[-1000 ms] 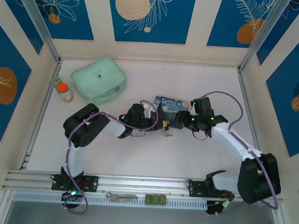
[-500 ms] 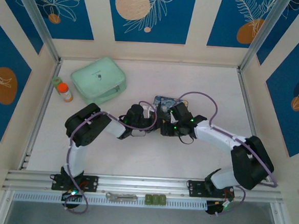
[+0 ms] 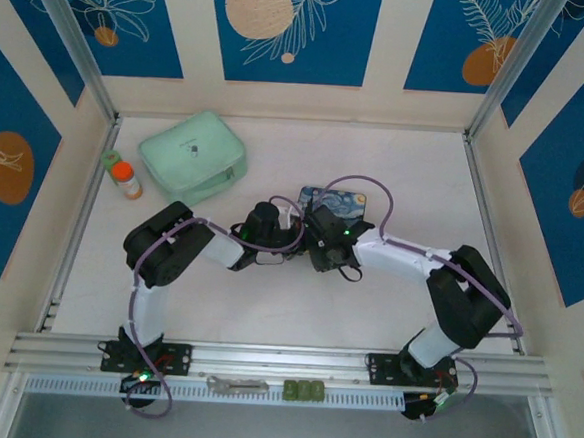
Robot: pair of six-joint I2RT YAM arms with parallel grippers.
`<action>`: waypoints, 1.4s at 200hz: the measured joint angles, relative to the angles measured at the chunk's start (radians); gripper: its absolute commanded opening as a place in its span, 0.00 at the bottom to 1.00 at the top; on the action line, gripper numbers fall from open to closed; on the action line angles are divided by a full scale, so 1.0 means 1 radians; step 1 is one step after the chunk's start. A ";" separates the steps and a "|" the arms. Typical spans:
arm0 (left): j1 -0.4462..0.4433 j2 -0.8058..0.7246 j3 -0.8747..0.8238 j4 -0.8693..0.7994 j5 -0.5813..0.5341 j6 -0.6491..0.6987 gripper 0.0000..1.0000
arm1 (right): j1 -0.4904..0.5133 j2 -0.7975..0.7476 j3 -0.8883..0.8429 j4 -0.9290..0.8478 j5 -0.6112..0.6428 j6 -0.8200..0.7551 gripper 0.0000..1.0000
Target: Unlock the padlock with the key
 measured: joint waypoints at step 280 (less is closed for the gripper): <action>0.048 0.001 -0.020 0.095 -0.030 -0.070 0.00 | -0.442 0.101 -0.100 0.356 -1.041 0.049 0.00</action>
